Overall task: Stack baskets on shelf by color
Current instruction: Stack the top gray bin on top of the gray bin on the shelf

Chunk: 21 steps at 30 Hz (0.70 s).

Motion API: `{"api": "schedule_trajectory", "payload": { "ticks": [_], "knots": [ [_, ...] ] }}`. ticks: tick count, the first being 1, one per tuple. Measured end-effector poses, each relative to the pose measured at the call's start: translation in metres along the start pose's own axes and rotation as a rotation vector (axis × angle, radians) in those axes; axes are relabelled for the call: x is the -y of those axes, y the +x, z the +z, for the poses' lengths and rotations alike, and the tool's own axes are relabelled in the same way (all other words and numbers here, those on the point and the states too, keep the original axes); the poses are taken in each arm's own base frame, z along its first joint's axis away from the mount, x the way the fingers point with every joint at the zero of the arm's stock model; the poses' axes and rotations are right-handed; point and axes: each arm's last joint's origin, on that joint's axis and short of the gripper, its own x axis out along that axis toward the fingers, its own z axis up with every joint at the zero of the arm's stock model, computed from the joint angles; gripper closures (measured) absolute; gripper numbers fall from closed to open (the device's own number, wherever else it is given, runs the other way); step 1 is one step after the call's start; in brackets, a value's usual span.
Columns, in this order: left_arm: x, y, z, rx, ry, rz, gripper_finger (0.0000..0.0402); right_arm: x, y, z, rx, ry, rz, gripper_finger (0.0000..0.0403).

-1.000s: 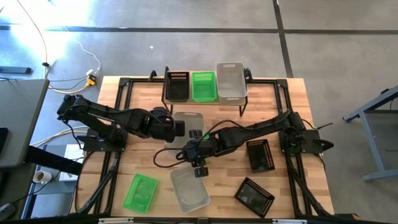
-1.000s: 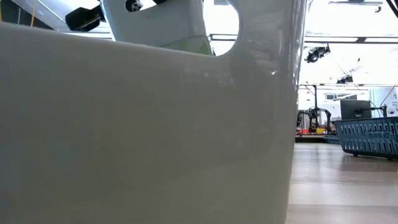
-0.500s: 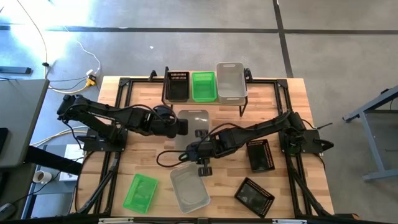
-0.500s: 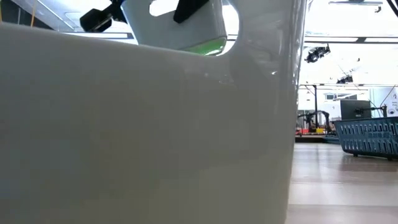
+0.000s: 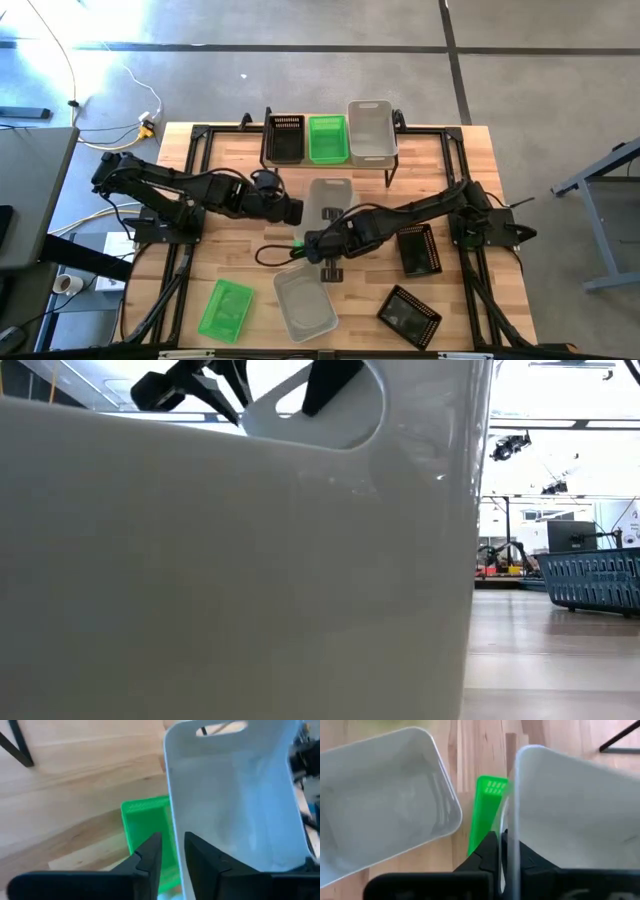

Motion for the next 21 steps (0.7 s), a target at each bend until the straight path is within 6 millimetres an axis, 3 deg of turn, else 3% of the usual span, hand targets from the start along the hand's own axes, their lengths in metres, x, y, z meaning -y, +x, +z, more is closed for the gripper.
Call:
{"api": "schedule_trajectory", "payload": {
  "ticks": [9,21],
  "knots": [
    [-0.001,-0.012,0.004,-0.018,0.152,-0.063,0.0284,-0.028,-0.015,-0.003,0.024,-0.007,0.043,0.0402],
    [-0.017,-0.066,0.025,0.061,0.290,-0.235,0.0288,-0.051,-0.055,0.003,0.114,-0.038,0.078,0.0403]
  ]
}}
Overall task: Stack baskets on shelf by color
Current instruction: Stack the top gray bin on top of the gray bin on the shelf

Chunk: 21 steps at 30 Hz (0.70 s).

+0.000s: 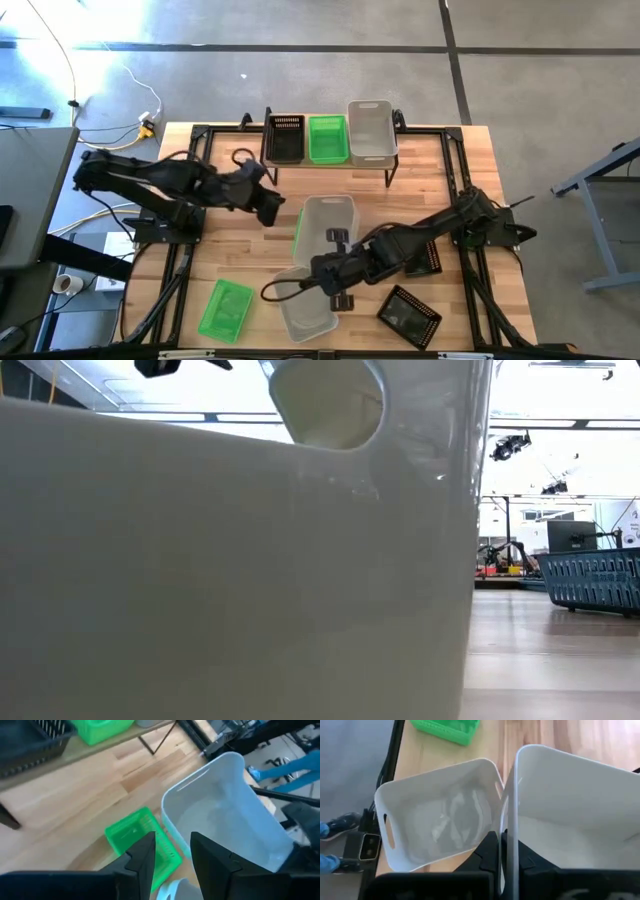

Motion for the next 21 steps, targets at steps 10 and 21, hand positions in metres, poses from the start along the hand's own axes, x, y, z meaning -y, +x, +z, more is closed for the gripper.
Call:
{"api": "schedule_trajectory", "payload": {
  "ticks": [10,21],
  "knots": [
    [-0.008,-0.024,0.007,0.062,0.068,-0.048,0.0288,0.014,-0.048,-0.006,0.046,-0.027,-0.121,0.0403],
    [-0.010,-0.026,0.010,0.121,0.146,-0.003,0.0288,0.066,-0.102,-0.017,0.065,-0.127,-0.243,0.0403]
  ]
}}
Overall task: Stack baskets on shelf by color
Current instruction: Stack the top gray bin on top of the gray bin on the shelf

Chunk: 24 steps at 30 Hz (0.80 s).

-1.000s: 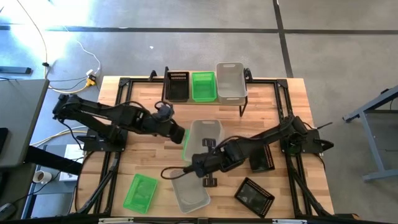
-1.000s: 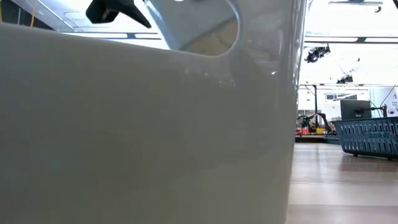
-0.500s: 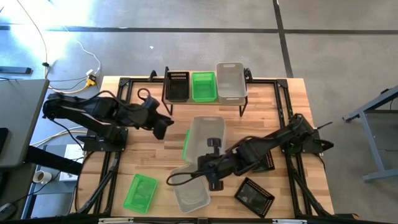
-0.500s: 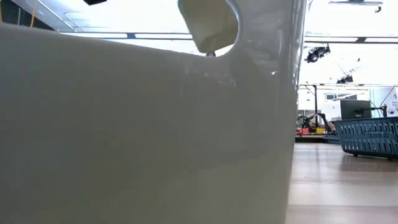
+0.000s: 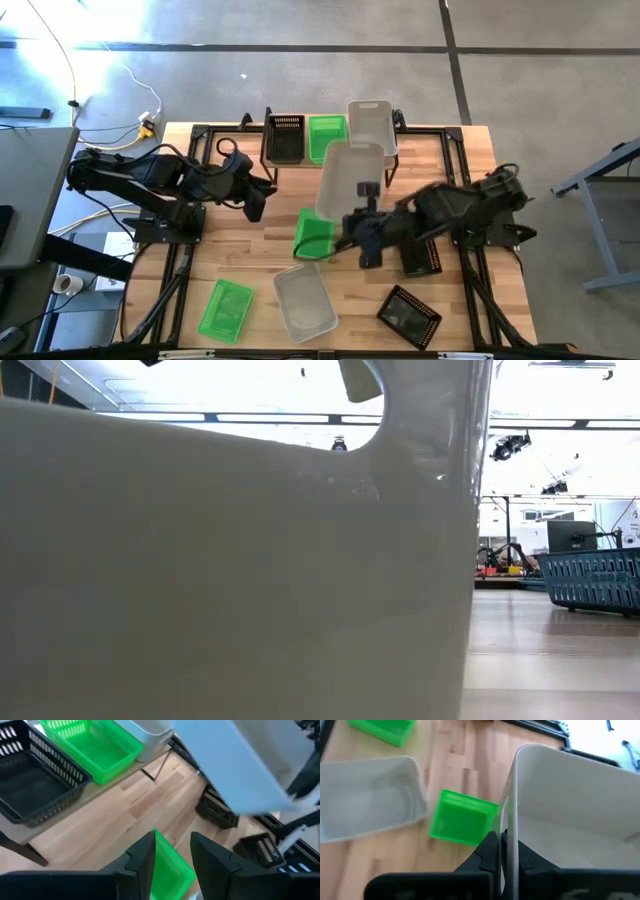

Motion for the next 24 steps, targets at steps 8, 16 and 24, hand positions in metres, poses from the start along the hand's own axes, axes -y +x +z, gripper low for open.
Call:
{"api": "schedule_trajectory", "payload": {
  "ticks": [8,16,24],
  "knots": [
    [-0.007,0.004,0.006,0.025,0.010,0.045,0.0288,0.056,-0.025,-0.045,0.063,0.045,-0.071,0.0403],
    [-0.012,0.006,0.010,0.036,-0.008,0.069,0.0288,0.098,-0.047,-0.099,0.318,-0.008,-0.075,0.0403],
    [-0.017,0.009,0.015,0.048,-0.028,0.096,0.0288,0.131,-0.044,-0.142,0.419,-0.033,-0.065,0.0403]
  ]
}}
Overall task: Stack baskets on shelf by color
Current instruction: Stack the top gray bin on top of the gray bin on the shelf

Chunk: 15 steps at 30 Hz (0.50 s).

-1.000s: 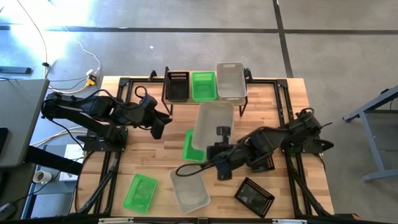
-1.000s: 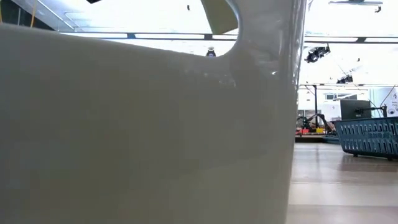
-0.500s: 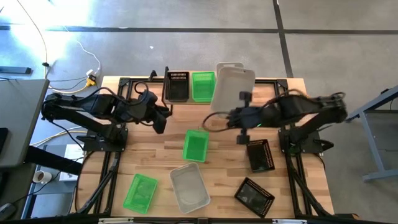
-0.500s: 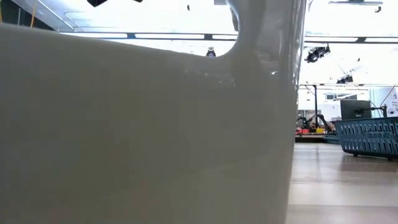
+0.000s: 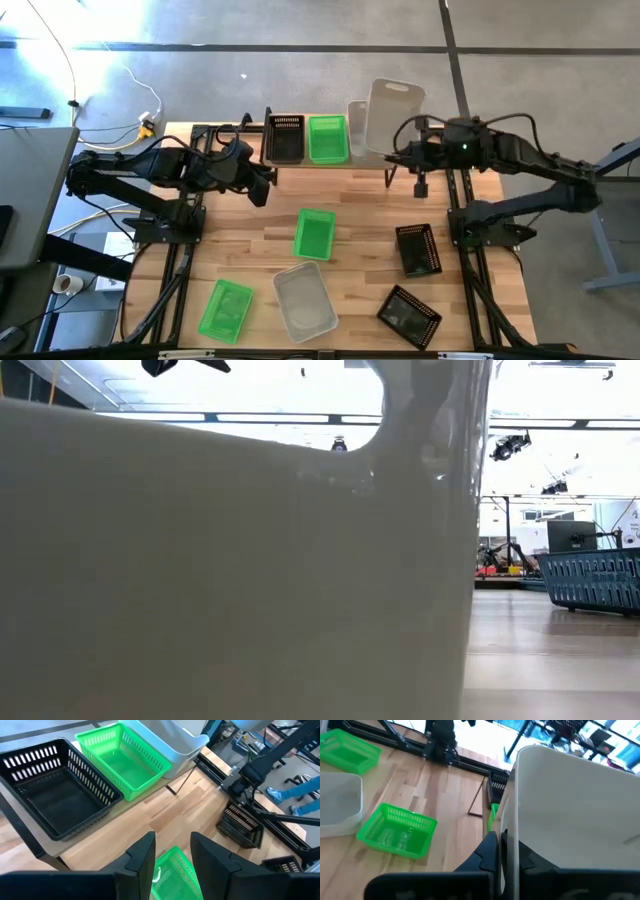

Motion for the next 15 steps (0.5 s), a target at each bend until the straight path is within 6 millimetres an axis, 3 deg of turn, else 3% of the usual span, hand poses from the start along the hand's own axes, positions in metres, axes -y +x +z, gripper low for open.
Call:
{"api": "schedule_trajectory", "payload": {
  "ticks": [15],
  "knots": [
    [-0.005,0.003,0.004,0.011,-0.018,0.026,0.0288,0.039,0.034,-0.035,-0.054,-0.057,0.121,0.0403]
  ]
}}
